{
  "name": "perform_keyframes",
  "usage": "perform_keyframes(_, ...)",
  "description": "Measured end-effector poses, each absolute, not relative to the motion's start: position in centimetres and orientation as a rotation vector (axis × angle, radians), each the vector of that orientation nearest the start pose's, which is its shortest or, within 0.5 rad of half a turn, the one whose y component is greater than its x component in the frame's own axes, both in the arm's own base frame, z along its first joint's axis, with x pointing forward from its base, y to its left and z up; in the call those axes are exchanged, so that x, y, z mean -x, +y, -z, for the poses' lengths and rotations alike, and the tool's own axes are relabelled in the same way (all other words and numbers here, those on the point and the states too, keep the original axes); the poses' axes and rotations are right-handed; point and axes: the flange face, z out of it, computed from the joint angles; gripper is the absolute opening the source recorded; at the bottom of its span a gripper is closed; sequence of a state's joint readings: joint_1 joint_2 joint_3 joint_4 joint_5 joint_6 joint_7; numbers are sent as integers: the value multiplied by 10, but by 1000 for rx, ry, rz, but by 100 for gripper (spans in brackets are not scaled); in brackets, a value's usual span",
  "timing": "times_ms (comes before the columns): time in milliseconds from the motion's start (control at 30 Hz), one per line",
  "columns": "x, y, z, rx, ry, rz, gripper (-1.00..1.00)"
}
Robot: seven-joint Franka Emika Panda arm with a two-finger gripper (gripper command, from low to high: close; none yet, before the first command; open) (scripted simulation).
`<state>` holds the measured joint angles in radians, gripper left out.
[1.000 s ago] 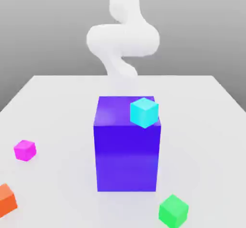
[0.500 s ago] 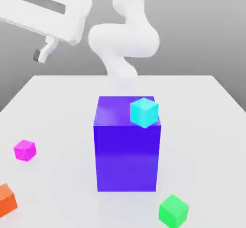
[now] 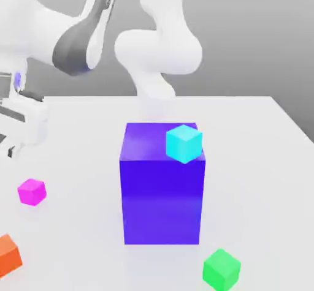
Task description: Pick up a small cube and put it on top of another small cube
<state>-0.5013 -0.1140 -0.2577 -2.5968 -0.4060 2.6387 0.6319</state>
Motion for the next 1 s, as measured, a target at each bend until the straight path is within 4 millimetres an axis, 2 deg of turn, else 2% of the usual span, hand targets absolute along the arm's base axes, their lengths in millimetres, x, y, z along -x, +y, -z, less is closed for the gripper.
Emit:
perform_keyframes(200, -281, -325, -253, 2799, 1706, 92, 0)
perform_keyframes(433, -231, -328, -201, 2678, 1690, 7, 0)
perform_keyframes(500, -226, -328, -191, 2658, 1685, 8, 0)
perform_keyframes(833, -224, -328, -133, 2651, 1684, 8, 0)
perform_keyframes(867, -223, -327, -128, 2652, 1683, 4, -100)
perform_keyframes(1000, -223, -327, -127, 2652, 1683, 2, -100)
